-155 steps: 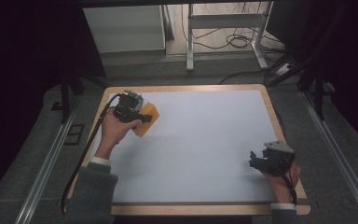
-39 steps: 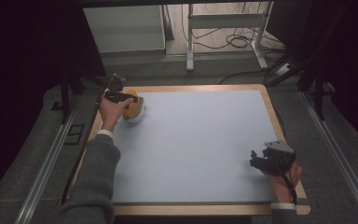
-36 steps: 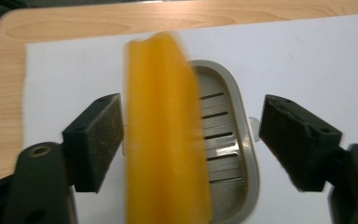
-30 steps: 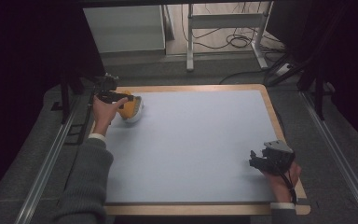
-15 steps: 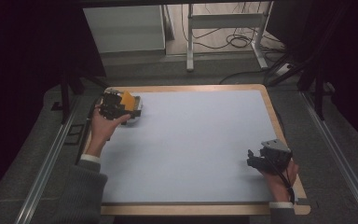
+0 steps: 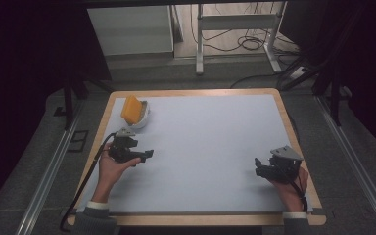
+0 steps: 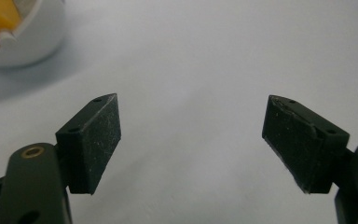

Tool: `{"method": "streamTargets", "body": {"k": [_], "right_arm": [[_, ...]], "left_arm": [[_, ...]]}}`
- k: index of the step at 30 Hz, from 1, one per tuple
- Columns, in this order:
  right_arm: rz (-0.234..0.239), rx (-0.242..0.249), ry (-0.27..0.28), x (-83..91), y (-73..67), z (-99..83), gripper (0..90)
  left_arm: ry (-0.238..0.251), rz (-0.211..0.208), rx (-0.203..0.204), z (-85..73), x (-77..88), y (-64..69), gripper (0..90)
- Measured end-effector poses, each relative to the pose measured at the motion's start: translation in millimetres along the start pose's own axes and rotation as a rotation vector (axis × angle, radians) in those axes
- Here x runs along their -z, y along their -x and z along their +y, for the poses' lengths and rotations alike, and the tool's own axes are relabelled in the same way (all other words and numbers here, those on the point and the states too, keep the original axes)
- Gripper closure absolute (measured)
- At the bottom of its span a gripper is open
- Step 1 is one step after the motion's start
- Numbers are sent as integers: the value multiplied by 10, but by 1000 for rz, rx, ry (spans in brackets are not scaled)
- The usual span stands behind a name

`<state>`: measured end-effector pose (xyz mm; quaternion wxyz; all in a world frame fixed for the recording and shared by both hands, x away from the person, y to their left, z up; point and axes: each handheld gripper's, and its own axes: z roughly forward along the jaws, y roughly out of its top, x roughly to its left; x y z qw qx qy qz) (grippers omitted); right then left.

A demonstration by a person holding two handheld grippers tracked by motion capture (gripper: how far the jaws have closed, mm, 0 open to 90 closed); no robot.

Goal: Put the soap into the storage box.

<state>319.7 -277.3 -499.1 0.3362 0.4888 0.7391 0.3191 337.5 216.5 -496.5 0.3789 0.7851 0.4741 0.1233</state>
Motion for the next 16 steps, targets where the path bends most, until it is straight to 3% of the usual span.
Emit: {"method": "streamTargets", "body": {"k": [6,16], "right_arm": [[67,-8,11,-9,-31,5,58],[99,-11,18,-12,-59,25,58]], "left_arm": [[-1,7,17,-160,-20,24,201],[-7,18,-10,-173,-48,36,183]]}}
